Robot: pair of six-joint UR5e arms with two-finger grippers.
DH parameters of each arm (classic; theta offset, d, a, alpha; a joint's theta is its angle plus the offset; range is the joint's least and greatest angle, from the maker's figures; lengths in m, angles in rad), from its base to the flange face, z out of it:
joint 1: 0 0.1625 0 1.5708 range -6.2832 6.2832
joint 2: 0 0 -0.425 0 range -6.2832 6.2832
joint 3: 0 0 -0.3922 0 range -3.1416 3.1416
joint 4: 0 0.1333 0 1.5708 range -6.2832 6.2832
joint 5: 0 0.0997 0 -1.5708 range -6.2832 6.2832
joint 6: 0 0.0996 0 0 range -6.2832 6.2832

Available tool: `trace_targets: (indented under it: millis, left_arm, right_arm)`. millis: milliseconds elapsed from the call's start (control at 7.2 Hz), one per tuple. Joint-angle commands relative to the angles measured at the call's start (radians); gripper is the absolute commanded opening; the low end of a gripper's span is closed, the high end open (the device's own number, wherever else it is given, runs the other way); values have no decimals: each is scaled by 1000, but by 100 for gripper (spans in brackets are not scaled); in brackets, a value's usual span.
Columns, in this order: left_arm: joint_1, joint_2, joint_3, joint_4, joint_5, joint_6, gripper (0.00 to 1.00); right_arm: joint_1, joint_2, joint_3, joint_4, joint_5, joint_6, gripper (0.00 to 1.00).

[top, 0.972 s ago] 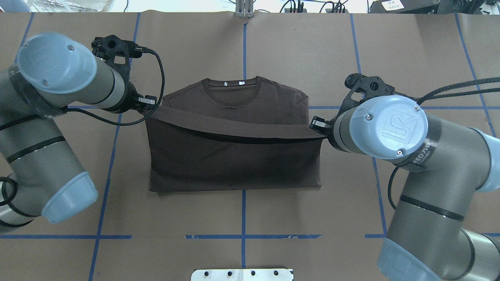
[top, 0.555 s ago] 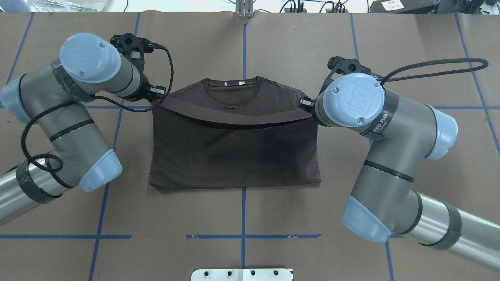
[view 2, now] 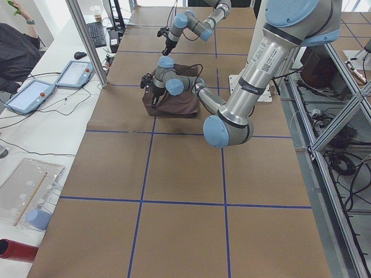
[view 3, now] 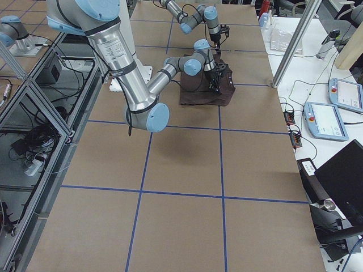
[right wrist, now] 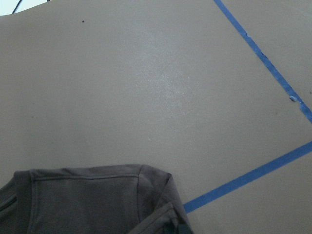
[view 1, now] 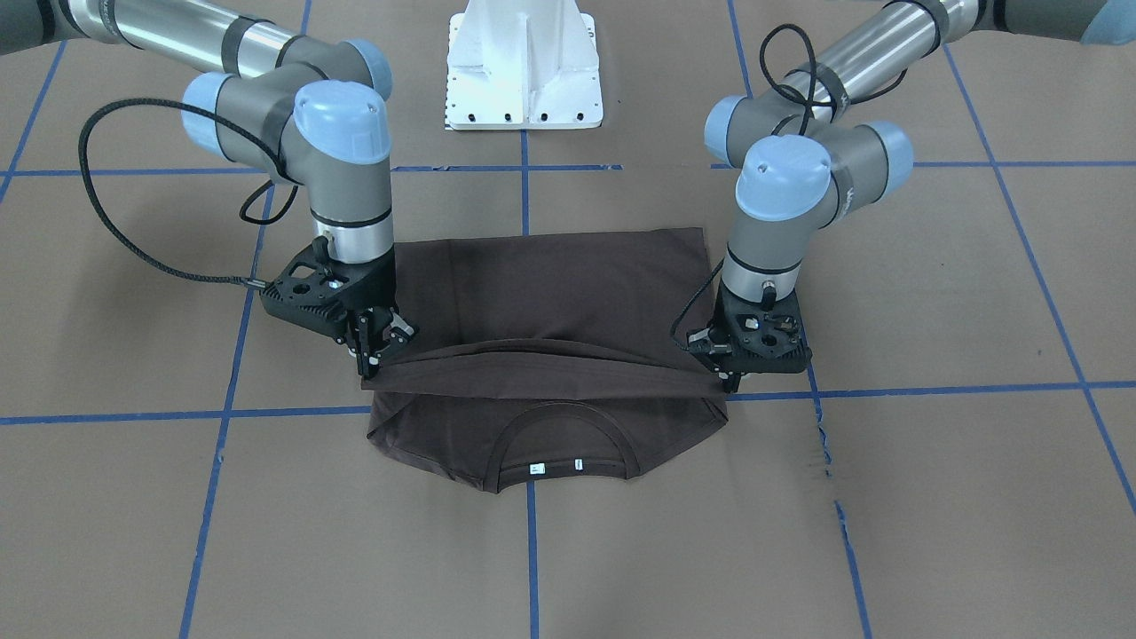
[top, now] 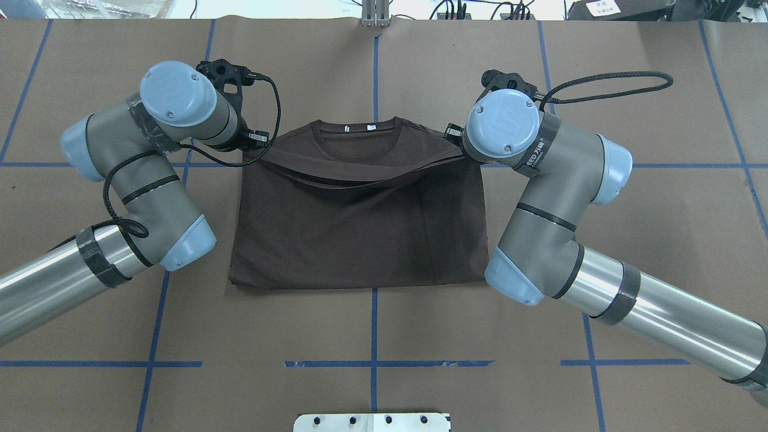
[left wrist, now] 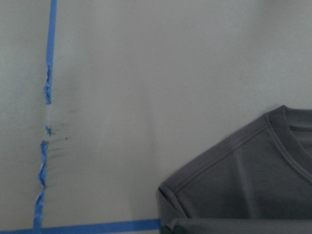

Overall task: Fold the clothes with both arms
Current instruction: 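Lay the hem down near the collar and open both grippers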

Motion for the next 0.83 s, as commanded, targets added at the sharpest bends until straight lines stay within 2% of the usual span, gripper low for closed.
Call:
trace_targets:
  millis: [0, 694]
  left_arm:
    - [1, -6, 54, -48, 11, 0, 0]
    - [1, -5, 54, -51, 10, 31, 0]
  right_arm:
    - [22, 17, -64, 31, 12, -11, 0]
    - [22, 15, -114, 40, 11, -20, 0]
